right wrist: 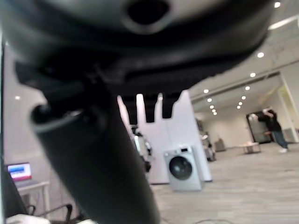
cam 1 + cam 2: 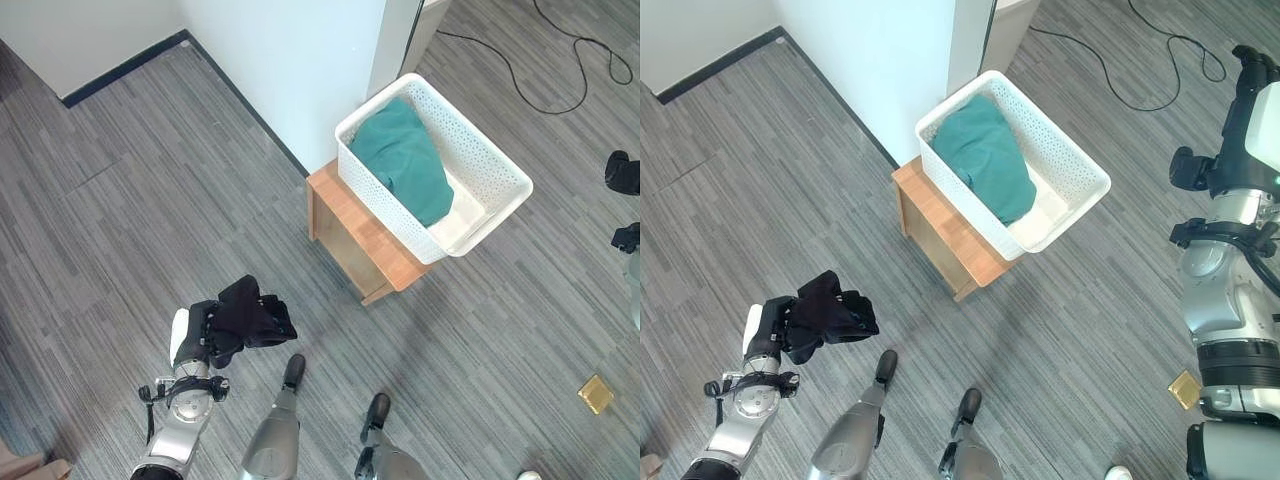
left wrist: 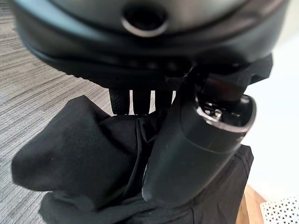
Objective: Pick up bed clothes into laundry basket.
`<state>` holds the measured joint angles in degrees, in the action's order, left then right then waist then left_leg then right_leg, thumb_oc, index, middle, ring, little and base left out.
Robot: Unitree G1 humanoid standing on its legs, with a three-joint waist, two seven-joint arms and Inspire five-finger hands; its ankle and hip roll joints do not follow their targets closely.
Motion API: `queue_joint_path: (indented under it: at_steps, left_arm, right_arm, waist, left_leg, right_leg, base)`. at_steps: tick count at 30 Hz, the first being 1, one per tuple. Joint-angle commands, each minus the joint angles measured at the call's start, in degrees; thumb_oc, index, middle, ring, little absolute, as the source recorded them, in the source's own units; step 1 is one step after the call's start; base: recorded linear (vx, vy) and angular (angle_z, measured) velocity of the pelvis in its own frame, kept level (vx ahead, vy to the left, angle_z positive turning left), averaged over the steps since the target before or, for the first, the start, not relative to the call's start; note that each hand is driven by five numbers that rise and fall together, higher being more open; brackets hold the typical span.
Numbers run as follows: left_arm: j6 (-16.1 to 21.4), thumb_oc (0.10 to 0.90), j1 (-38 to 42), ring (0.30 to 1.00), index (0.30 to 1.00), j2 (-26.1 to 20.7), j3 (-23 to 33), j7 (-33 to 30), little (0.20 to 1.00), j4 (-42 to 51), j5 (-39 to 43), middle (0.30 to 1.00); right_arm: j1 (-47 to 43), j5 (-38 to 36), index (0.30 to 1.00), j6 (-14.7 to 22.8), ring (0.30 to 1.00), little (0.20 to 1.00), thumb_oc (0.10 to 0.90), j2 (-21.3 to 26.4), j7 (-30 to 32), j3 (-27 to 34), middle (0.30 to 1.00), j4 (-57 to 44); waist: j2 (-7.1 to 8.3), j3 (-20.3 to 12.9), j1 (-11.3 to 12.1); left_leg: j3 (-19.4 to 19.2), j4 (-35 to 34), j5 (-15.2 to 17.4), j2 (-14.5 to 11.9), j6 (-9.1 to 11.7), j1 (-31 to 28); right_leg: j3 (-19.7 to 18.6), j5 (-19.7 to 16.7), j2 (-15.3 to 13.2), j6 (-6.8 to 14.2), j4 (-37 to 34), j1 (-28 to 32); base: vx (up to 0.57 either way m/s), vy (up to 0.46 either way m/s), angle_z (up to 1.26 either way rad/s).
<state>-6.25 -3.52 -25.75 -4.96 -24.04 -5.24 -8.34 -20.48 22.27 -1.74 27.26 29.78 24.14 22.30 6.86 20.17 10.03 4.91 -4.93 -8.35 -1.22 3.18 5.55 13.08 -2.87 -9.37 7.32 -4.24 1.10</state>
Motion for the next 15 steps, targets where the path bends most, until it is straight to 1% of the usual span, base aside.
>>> queue_joint_path:
  at_steps: [1, 2, 3, 4, 8, 9, 10, 14, 15]
  left_arm:
    - [8.6, 0.4, 8.5, 0.3, 0.3, -4.0, 7.9, -7.8, 0.3, 3.1, -8.5, 0.3]
    - [8.6, 0.4, 8.5, 0.3, 0.3, -4.0, 7.9, -7.8, 0.3, 3.1, -8.5, 0.3]
    - [7.9, 0.4, 12.2, 0.3, 0.3, -4.7, 6.5, -8.2, 0.3, 3.4, -11.1, 0.3]
    - [7.3, 0.4, 18.0, 0.3, 0.3, -6.5, 4.2, -8.7, 0.3, 3.3, -13.4, 0.3]
    - [7.3, 0.4, 18.1, 0.3, 0.3, -6.5, 4.1, -8.7, 0.3, 3.2, -13.4, 0.3]
    - [6.6, 0.4, 23.4, 0.3, 0.3, -8.1, 2.2, -8.8, 0.3, 3.6, -16.2, 0.3]
    - [6.1, 0.4, 31.0, 0.3, 0.3, -9.6, -0.2, -9.2, 0.3, 2.3, -17.1, 0.3]
    - [6.2, 0.4, 31.2, 0.3, 0.3, -9.6, -0.3, -9.3, 0.3, 2.1, -17.1, 0.3]
    - [6.2, 0.4, 38.3, 0.3, 0.3, -10.3, -3.1, -8.8, 0.3, -0.6, -15.9, 0.3]
  right_arm:
    - [16.5, -3.1, 0.9, -4.9, 0.9, 0.9, 0.8, 15.4, -2.8, -11.4, 0.9, 10.5]
    - [16.5, -3.1, 0.9, -4.9, 0.9, 0.9, 0.8, 15.4, -2.8, -11.4, 0.9, 10.5]
    - [18.5, -5.5, 0.9, -4.9, 0.9, 0.9, 0.8, 11.5, -4.7, -13.7, 0.9, 18.9]
    - [19.0, -6.4, 0.9, -4.2, 0.9, 0.9, 0.8, 9.6, -6.1, -17.4, 0.9, 25.9]
    - [18.9, -6.5, 0.9, -4.1, 0.9, 0.9, 0.8, 9.5, -6.1, -17.4, 0.9, 26.1]
    - [20.8, -7.2, 0.9, -3.7, 0.9, 0.9, 0.8, 7.4, -7.8, -19.9, 0.9, 30.7]
    - [22.9, -8.1, 0.9, -2.9, 0.9, 0.9, 0.8, 4.5, -10.7, -23.4, 0.9, 36.2]
    - [22.8, -8.1, 0.9, -2.8, 0.9, 0.9, 0.8, 4.4, -10.6, -23.4, 0.9, 36.3]
    - [25.1, -9.8, 0.9, -2.3, 0.9, 0.9, 0.8, 1.7, -13.2, -25.6, 0.9, 40.1]
  waist:
    - [-1.82, -11.2, -3.7]
    - [-1.82, -11.2, -3.7]
    - [-2.8, -11.5, -5.6]
    - [-3.45, -11.6, -6.9]
    - [-3.41, -11.5, -6.8]
    - [-4.04, -11.4, -8.5]
    - [-4.28, -11.4, -10.0]
    - [-4.21, -11.3, -9.9]
    - [-4.33, -11.7, -11.6]
  left_leg:
    - [-1.6, -0.1, 8.4, -0.6, 0.5, -1.0]
    - [-1.6, -0.1, 8.4, -0.6, 0.5, -1.0]
    - [-2.7, -0.1, 7.8, -0.6, 0.6, -1.7]
    - [-3.6, -0.1, 8.0, -0.6, 0.8, -2.3]
    - [-3.7, -0.1, 8.1, -0.6, 0.8, -2.4]
    - [-4.5, -0.1, 7.4, -0.7, 1.0, -2.7]
    - [-5.3, -0.1, 7.7, -0.8, 1.3, -2.9]
    - [-5.3, -0.1, 7.7, -0.8, 1.3, -3.0]
    - [-5.8, -0.1, 7.7, -0.9, 1.4, -3.4]
  right_leg:
    - [-1.7, 0.7, -6.1, 6.2, -0.8, 3.0]
    - [-1.7, 0.7, -6.1, 6.2, -0.8, 3.0]
    - [-2.2, 0.0, -6.1, 6.1, -0.8, 3.0]
    - [-2.8, 0.1, -6.0, 6.2, -0.8, 3.0]
    - [-2.9, 0.1, -6.0, 6.2, -0.8, 3.0]
    - [-3.2, -0.7, -5.9, 6.2, -0.8, 2.7]
    - [-3.7, -0.6, -5.7, 6.4, -0.8, 2.5]
    - [-3.8, -0.6, -5.7, 6.4, -0.8, 2.5]
    - [-4.4, -0.7, -5.2, 6.3, -0.8, 2.7]
  base:
    - [0.0, 0.0, -0.17]
    - [-0.02, 0.009, -0.4]
    - [0.0, 0.012, -0.44]
    - [0.01, 0.011, -0.39]
    - [0.0, 0.005, -0.31]
    - [-0.03, 0.036, -0.27]
    - [-0.02, 0.036, -0.21]
    - [0.0, -0.001, -0.29]
    - [0.0, -0.025, -0.13]
